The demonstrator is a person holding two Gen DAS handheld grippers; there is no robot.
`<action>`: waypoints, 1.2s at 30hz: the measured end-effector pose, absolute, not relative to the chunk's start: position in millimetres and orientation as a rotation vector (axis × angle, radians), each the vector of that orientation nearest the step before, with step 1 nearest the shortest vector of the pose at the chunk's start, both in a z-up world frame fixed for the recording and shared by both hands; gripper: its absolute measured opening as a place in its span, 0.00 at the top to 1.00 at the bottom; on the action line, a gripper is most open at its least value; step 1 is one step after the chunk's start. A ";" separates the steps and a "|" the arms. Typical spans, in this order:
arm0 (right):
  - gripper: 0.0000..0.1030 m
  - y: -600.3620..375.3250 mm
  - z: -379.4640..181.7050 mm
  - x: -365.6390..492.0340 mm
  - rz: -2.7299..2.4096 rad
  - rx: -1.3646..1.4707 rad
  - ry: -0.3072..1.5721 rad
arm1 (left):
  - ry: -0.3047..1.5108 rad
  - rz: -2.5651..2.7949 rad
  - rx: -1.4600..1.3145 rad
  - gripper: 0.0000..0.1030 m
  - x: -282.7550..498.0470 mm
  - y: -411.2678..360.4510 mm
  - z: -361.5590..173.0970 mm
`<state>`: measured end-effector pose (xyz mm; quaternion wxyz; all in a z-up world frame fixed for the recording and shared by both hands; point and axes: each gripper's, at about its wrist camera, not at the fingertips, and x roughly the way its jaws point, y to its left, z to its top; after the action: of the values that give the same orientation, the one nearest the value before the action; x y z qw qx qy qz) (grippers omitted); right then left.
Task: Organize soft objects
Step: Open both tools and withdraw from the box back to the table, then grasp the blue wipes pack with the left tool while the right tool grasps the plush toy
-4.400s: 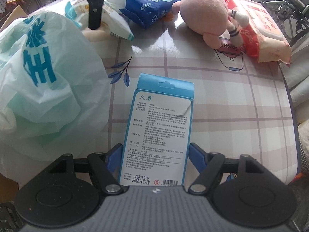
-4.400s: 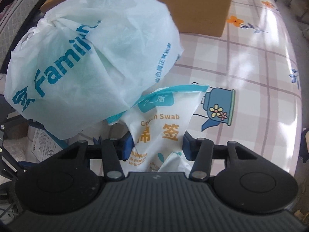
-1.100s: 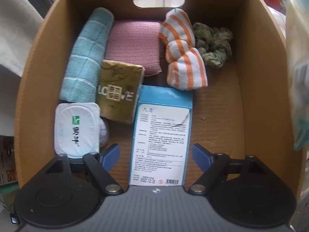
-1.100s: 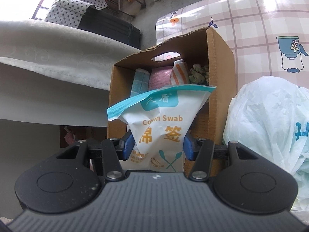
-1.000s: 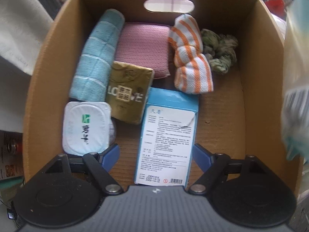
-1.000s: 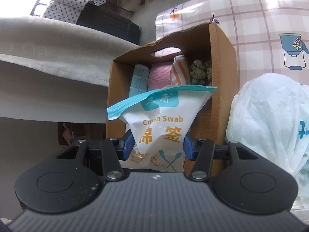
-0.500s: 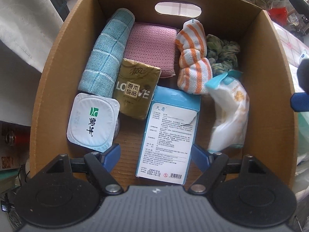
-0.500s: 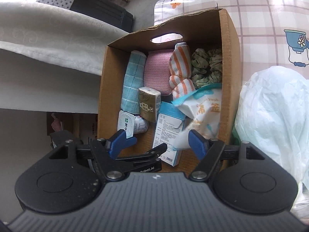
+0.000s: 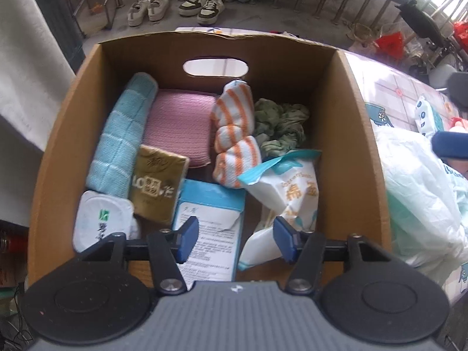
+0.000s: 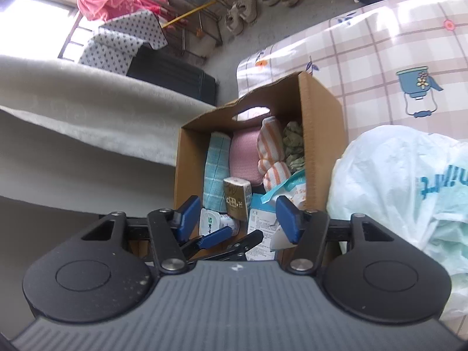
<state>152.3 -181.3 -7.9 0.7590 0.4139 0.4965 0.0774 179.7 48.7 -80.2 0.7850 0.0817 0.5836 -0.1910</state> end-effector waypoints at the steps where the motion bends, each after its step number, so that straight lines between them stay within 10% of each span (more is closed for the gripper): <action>1: 0.48 -185.8 -7.2 148.9 0.160 0.907 1.072 | 1.262 -0.414 0.181 0.56 180.5 44.3 -84.7; 9: 0.49 -213.7 -13.4 123.9 0.096 0.971 1.046 | 1.323 -0.434 0.185 0.63 190.3 16.1 -105.4; 14: 0.48 -224.1 -15.2 110.8 0.073 0.993 1.021 | 1.303 -0.396 0.153 0.39 188.6 25.1 -91.2; 36: 0.09 -373.6 -10.4 31.4 0.014 0.989 0.976 | 1.023 -0.320 0.098 0.13 135.3 -85.7 47.6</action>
<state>31.4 -373.6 -10.4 0.7684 0.4555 0.4495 0.0066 135.3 -85.7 47.6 0.8587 0.0467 0.4872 -0.1523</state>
